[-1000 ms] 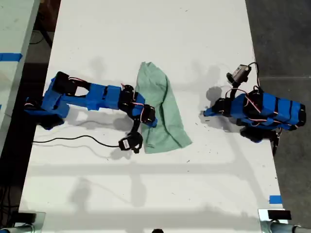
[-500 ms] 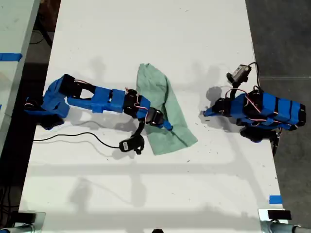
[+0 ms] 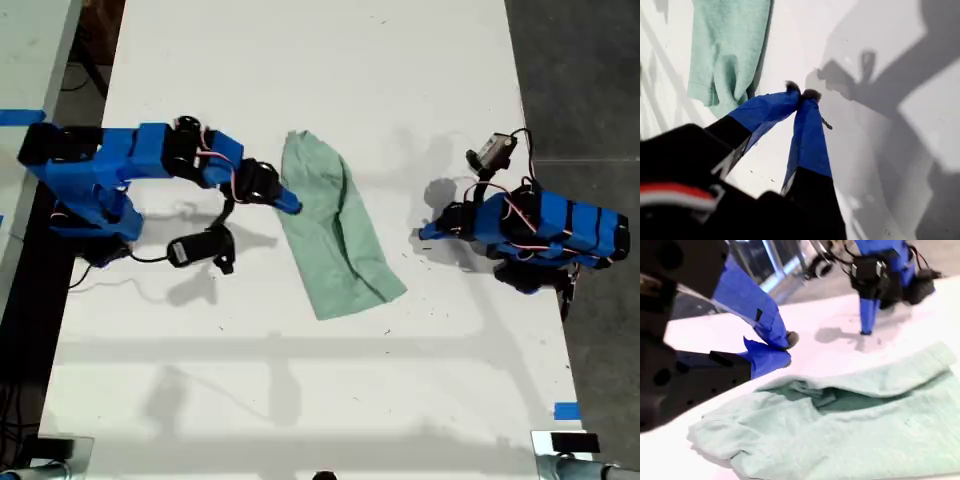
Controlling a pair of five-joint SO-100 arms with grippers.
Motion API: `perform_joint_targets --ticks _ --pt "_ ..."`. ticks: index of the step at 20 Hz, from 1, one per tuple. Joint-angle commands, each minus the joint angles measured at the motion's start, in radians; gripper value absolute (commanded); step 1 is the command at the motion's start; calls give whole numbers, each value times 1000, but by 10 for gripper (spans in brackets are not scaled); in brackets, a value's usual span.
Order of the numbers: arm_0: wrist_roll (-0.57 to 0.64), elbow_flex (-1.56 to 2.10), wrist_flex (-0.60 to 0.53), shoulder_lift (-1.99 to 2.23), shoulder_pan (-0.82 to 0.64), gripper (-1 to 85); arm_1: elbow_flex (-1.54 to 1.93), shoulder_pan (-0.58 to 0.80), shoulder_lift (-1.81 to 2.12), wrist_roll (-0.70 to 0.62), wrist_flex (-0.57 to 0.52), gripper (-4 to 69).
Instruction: Fold t shirt
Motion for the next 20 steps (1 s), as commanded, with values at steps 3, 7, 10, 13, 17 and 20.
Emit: perform_joint_targets --ticks 3,7,10,13,17,20 --pt "-86 854 -143 1019 -57 -1 28 -11 14 8 0 20" --pt "-206 1356 -74 1589 -75 4 29 -11 14 14 0 20" --pt "-181 1408 -57 1612 -84 0 29 -11 14 14 0 20" --pt "-227 1462 61 1612 -140 -1 29 -14 14 15 2 20" --pt "-244 1485 69 1612 -129 -1 29 -17 14 18 2 20" --pt "-245 1497 89 1612 -98 -1 29 -17 14 15 2 20"
